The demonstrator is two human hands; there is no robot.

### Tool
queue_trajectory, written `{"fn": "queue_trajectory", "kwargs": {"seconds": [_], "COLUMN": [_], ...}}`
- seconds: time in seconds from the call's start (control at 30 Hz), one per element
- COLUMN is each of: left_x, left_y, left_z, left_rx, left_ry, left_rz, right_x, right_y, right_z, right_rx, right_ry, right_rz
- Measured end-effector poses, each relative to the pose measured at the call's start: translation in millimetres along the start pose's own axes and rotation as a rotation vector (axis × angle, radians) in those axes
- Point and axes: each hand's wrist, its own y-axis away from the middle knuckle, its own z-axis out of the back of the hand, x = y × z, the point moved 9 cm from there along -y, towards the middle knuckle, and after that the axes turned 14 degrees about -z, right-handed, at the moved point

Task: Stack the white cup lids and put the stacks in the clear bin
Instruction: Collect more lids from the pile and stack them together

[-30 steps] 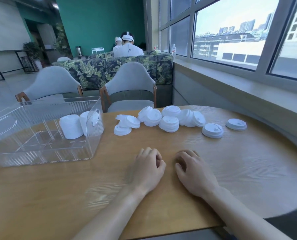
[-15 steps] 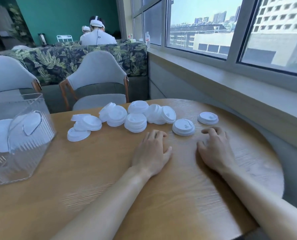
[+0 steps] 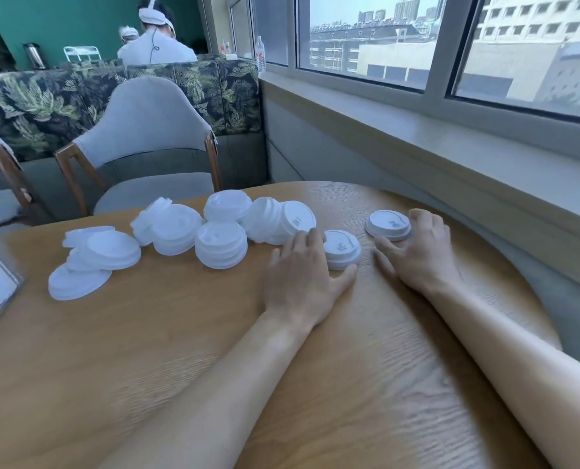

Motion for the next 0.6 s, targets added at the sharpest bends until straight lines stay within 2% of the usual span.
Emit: {"fn": "queue_trajectory", "kwargs": {"seconds": [0.3,0.6], "left_x": [-3,1], "left_y": [-6,9], "left_z": [-1,13], "left_rx": [-0.034,-0.103], "left_ry": [-0.003,0.158], "left_rz": [-0.006,0.054], "right_x": [2,4], "right_y": [-24,0], "right_z": [-11,1], "right_rx": [0.038,0.024], "right_ry": [-0.003,-0.057], "right_rz": [0.003,0.038]}}
